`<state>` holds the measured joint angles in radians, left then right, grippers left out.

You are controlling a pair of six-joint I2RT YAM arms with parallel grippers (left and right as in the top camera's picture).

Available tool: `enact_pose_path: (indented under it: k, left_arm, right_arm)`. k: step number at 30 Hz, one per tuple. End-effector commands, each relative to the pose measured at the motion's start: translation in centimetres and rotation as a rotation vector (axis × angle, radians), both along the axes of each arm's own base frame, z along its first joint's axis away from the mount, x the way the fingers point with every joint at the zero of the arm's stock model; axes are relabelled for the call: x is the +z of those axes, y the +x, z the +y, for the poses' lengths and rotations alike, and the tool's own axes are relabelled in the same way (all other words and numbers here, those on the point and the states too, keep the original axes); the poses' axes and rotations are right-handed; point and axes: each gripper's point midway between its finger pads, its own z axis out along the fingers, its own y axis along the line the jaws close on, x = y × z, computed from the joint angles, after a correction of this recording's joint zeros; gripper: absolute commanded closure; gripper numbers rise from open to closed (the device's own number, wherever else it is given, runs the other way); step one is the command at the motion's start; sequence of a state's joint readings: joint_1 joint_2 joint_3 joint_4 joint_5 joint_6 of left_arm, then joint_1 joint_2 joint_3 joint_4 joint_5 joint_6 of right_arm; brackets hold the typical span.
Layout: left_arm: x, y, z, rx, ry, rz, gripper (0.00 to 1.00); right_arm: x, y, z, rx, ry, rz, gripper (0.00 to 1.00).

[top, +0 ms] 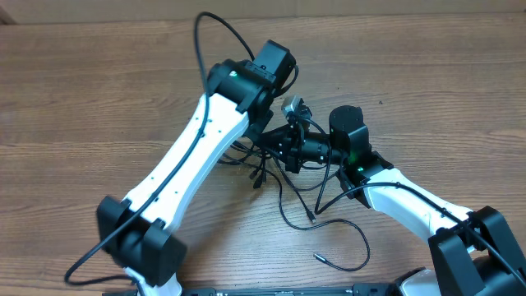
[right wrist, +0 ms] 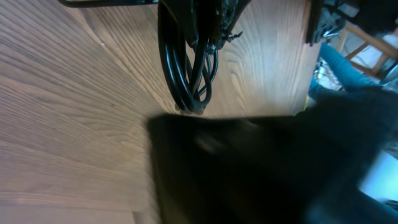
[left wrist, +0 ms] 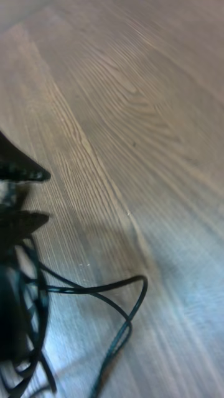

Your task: Untangle cables

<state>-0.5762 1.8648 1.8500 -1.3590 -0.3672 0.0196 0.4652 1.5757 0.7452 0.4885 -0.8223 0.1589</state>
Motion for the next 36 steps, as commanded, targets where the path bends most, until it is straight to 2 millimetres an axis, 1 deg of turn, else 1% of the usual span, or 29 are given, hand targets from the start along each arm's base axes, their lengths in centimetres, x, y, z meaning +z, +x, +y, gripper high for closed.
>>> enact_pose_path:
  k: [1, 4, 7, 10, 11, 12, 13, 14, 17, 18, 21, 23, 24, 31, 33, 35, 36]
  left_arm:
    - [-2.6, -0.7, -2.0, -0.175, -0.026, 0.14, 0.91]
    - [-2.9, -1.2, -3.2, -0.223, -0.091, 0.175, 0.92]
    - [-2.9, -1.5, -3.8, -0.253, -0.118, 0.192, 0.91]
    - [-3.0, -1.8, -3.9, -0.255, -0.132, 0.205, 0.84]
    - [-3.0, -1.8, -3.8, -0.252, -0.132, 0.206, 0.79]
    - [-2.9, -1.7, -3.7, -0.248, -0.133, 0.205, 0.56]
    - [-2.9, -1.6, -3.6, -0.244, -0.134, 0.204, 0.04]
    - [-2.8, -1.5, -3.4, -0.238, -0.135, 0.204, 0.0]
    - [-2.7, -1.2, -3.0, -0.226, -0.138, 0.199, 0.0]
    - [-2.4, -1.3, -3.2, -0.238, -0.161, 0.203, 0.0]
    - [-1.5, -2.3, -4.5, -0.336, -0.234, 0.24, 0.0]
    - [-0.6, -2.9, -5.4, -0.402, -0.286, 0.248, 0.0]
    - [0.2, -3.3, -6.0, -0.448, -0.322, 0.246, 0.0]
    - [2.6, -3.8, -5.9, -0.468, -0.353, 0.189, 0.0]
    - [2.7, -3.9, -5.6, -0.469, -0.351, 0.191, 0.0]
    - [2.7, -4.4, -5.6, -0.49, -0.364, 0.217, 0.0]
    - [2.7, -5.0, -5.9, -0.521, -0.39, 0.243, 0.01]
  right_arm:
    - [1.0, -0.6, 0.1, 0.037, 0.03, -0.004, 0.96]
    - [1.0, -0.3, -0.2, 0.027, 0.029, -0.003, 0.96]
    - [1.0, 0.0, -0.5, 0.018, 0.03, -0.004, 0.96]
    - [1.0, 0.2, -0.7, 0.01, 0.029, -0.004, 0.96]
    - [1.0, 0.3, -0.7, 0.008, 0.028, -0.004, 0.96]
    - [0.9, 0.4, -0.9, 0.003, 0.028, -0.004, 0.96]
    - [0.8, 0.5, -1.1, -0.002, 0.025, 0.002, 0.96]
    - [0.7, 0.7, -1.3, -0.01, 0.022, 0.01, 0.96]
    - [0.4, 1.2, -2.1, -0.032, 0.015, 0.026, 0.96]
    - [0.4, 1.5, -2.4, -0.041, 0.015, 0.027, 0.96]
    - [0.4, 1.9, -2.9, -0.055, 0.016, 0.027, 0.96]
    - [0.4, 2.2, -3.3, -0.066, 0.017, 0.027, 0.96]
    - [0.4, 2.4, -3.5, -0.072, 0.017, 0.027, 0.96]
    - [0.7, 2.7, -4.9, -0.065, 0.036, 0.032, 0.96]
    - [1.1, 2.6, -5.1, -0.043, 0.049, 0.024, 0.96]
    - [1.2, 2.7, -5.7, -0.04, 0.056, 0.024, 0.96]
    - [1.2, 2.9, -6.2, -0.044, 0.06, 0.028, 0.96]
